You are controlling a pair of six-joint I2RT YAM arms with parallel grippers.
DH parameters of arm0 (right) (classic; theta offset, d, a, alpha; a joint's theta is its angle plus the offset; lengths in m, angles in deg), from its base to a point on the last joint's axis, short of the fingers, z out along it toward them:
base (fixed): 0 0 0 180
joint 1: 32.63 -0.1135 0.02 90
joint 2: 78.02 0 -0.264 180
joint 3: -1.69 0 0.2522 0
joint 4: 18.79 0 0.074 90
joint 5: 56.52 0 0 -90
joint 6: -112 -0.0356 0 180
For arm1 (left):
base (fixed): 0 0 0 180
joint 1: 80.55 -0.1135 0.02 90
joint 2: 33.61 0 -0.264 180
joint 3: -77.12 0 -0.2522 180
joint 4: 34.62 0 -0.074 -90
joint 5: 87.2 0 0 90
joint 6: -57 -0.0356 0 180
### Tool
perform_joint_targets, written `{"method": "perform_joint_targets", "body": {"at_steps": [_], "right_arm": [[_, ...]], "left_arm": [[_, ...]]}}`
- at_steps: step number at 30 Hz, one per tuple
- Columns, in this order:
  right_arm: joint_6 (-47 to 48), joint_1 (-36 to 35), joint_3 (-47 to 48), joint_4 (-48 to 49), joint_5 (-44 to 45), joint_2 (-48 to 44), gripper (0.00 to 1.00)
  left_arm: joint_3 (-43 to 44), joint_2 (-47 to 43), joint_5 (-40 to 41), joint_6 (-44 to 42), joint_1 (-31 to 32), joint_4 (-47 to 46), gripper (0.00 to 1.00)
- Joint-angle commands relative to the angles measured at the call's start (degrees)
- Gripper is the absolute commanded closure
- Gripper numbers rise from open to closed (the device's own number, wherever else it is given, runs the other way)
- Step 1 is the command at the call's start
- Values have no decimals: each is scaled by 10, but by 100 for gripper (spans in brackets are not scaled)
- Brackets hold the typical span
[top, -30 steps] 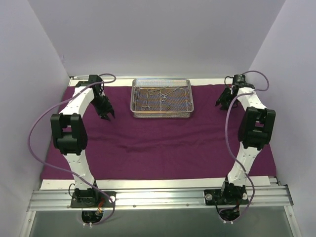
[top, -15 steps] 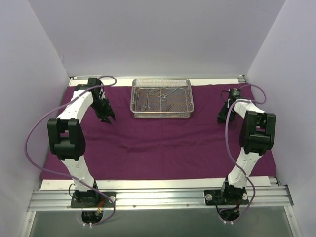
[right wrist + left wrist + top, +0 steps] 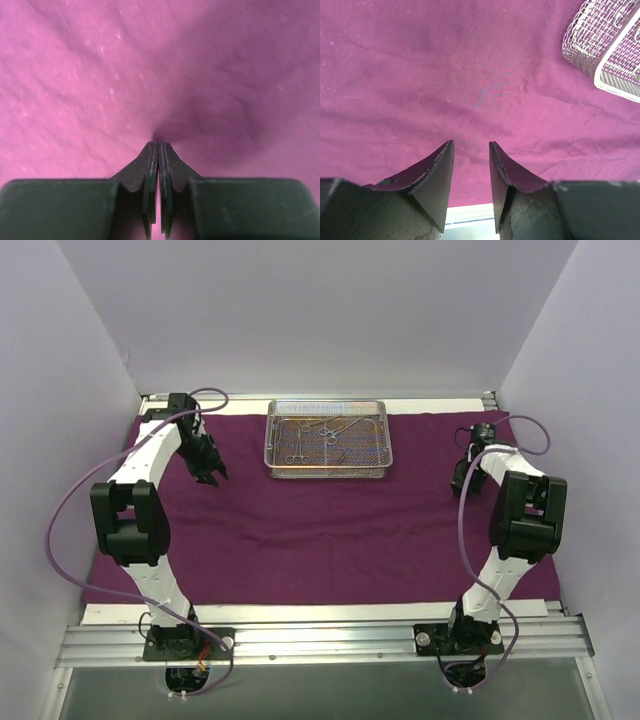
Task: Open and lay out the surgical kit
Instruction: Smooth out the surgical kit at the center of the board.
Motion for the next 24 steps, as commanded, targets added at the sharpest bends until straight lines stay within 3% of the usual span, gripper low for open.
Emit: {"method": "perform_joint_targets", "body": {"at_steps": [1,7,9,11,13,18,24], "right_arm": [[29,-15,50,-86,20,-74,94],[10,-63,-1,-141,-32,-179,84],[-27,-70,-68,-134,-50,-212,86],[-51,-69,-121,-111,-64,-258,97],[-73,-65,-180,-87,-74,-273,100],[-76,-54,-254,-44,-72,-243,100],[-119,-46,-268,-52,-37,-189,100]], "left_arm": [[6,-43,-2,-16,-2,8,57],[-66,-88,-10,-11,-2,-9,57],[-77,-96,-12,-11,-2,-10,57],[-85,-104,-13,-11,-2,-9,57],[-87,-107,-16,-12,-2,-9,57],[-74,-106,-20,-20,-3,2,55],[-57,-106,-26,-27,-2,14,55]]}}
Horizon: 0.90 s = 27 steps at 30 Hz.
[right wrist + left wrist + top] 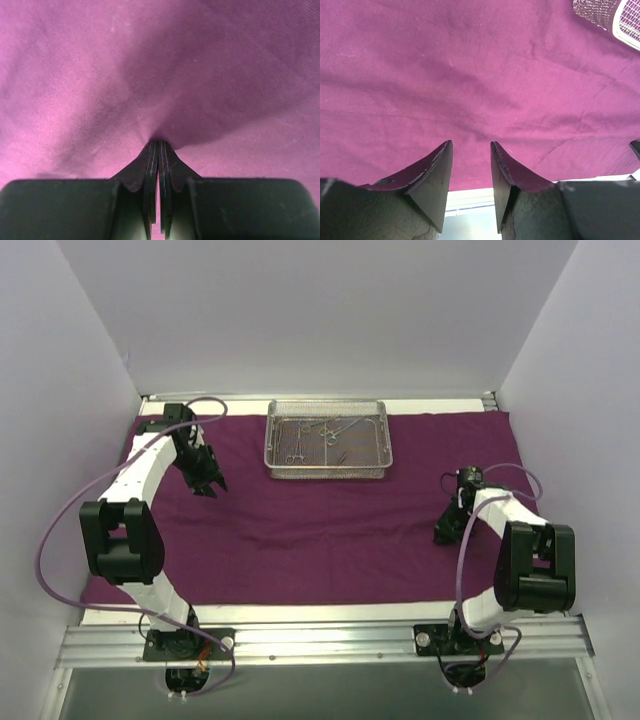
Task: Open and lay out the surgical kit
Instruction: Smooth out the surgical kit at the center of the board.
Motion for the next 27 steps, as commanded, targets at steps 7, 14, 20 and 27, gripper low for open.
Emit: {"method": "perform_joint_targets", "body": {"at_steps": [7,14,20,27], "right_arm": [[-49,5,-27,-79,73,6,100],[-51,5,-11,-151,92,-30,100],[2,-19,57,-183,73,-65,100],[50,-134,151,-69,-20,-48,94]], "left_arm": [[31,-26,-19,-11,-5,7,55],[25,-36,-20,-16,-11,15,55],[8,-63,-19,-24,-49,18,55],[16,-50,-23,-26,-62,18,54]]}}
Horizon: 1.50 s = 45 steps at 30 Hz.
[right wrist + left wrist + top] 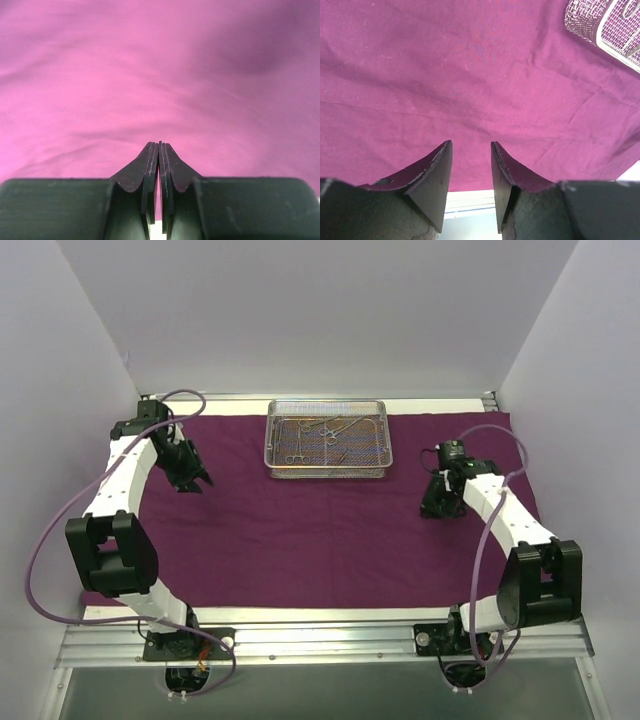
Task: Open and lay out the surgical kit
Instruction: Smooth out the surgical kit at the center of the board.
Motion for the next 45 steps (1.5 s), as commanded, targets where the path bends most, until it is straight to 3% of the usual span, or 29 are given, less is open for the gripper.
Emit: {"method": "perform_joint_targets", "body": {"at_steps": [1,8,12,20,28,35,43,45], "right_arm": [[36,-44,39,43,-50,33,94],[57,-177,120,142,-114,154,99],[64,-269,191,163,-122,240,100],[73,-370,288,164,-120,362,100],[105,-404,266,141,-124,413,100],[141,-430,311,121,-132,412,100],[134,-387,370,104,-73,335,99],[131,-355,382,97,-71,324,92]], "left_arm": [[12,1,-10,-10,-6,1,55],[49,56,-3,-9,-30,-14,55],[67,91,9,-8,-44,-22,55],[46,83,3,-2,-56,-32,55],[18,64,5,-1,-58,-35,55],[28,66,11,0,-58,-29,55],[65,62,19,0,-59,-14,55],[65,56,14,0,-57,-15,55]]}}
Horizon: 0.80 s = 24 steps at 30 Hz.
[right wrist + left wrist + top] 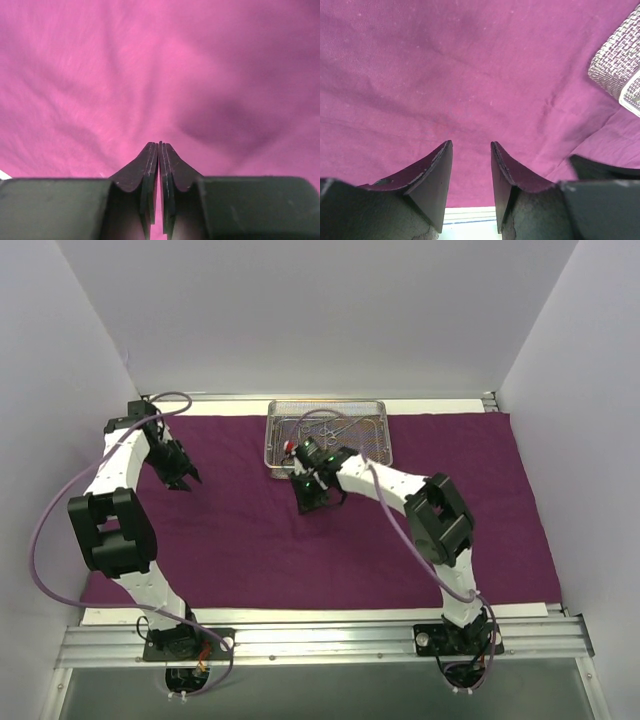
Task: Open and lay out the surgical kit
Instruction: Smooth out the surgical kit at the center of the board, then pick up the container from the surgical kit.
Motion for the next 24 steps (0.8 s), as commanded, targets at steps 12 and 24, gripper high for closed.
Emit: {"method": "perform_joint_targets", "body": {"at_steps": [12,24], "right_arm": [[-32,200,258,-83,69,14,37],[-85,237,418,-171,148,119,35]], "left_arm": [[47,-69,-17,-51,72,-44,49],[95,-48,-50,-88,138,-107,49]]}}
